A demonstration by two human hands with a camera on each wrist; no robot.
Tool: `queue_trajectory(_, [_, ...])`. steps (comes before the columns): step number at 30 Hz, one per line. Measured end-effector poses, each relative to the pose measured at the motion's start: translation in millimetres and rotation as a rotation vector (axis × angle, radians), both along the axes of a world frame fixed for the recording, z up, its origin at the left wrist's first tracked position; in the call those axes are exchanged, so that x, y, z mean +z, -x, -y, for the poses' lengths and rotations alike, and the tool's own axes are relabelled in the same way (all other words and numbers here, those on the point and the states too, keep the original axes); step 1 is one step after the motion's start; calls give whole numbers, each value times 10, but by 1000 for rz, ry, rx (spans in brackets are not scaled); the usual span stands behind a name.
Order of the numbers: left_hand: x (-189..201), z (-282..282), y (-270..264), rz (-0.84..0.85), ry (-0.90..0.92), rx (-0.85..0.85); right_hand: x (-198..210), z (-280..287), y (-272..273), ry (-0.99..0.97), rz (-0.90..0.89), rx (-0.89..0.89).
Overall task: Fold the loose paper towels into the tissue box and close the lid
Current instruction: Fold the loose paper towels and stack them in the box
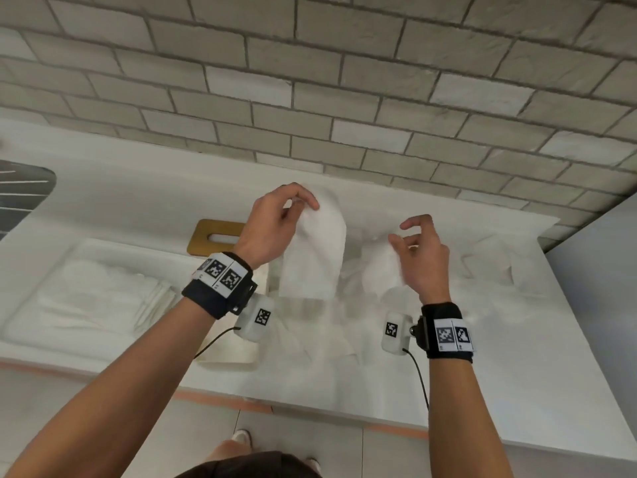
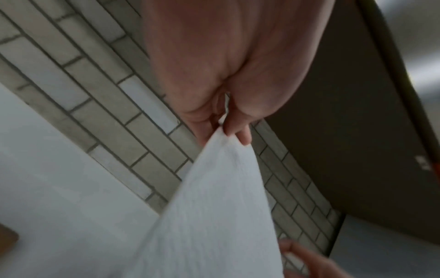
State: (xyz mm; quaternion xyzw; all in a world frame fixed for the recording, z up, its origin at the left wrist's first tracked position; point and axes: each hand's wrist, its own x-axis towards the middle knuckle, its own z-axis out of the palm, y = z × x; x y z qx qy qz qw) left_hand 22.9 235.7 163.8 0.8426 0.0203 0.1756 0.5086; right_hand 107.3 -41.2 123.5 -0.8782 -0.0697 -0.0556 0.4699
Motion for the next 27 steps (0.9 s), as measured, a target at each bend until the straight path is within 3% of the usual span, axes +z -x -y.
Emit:
queue_trajectory(4, [-8,-509,366,-135,309,15,-240,-344,84,50,-4,89])
queue_trajectory(6, [-175,-767,553,-207,310,16,-284,-511,152,56,-14,83])
queue_trajectory(10, [-795,-1194,799,-427,77,-25,-289,-794,274,5,-21,44])
queue_trajectory(14, [-1235,-1277,809,-627,-272,-207,-255,-997,381,-94,-79,15])
queue_trajectory(21, [-1344,-1150,709,-753,-528,-348,22,-1295,704,-337,-129,152])
queue_trajectory(23, [-1214,-1183,770,-634,-575,-259,176,-1360,808,-425,-107,214])
queue_trajectory(25, [-991,-1172,852,-429,-437,-121,339,-1416,936,-507,-67,299])
queue_trajectory(27, [-706,-1143,892,-403,-32,-58,439,-1474,1068,-571,-52,377])
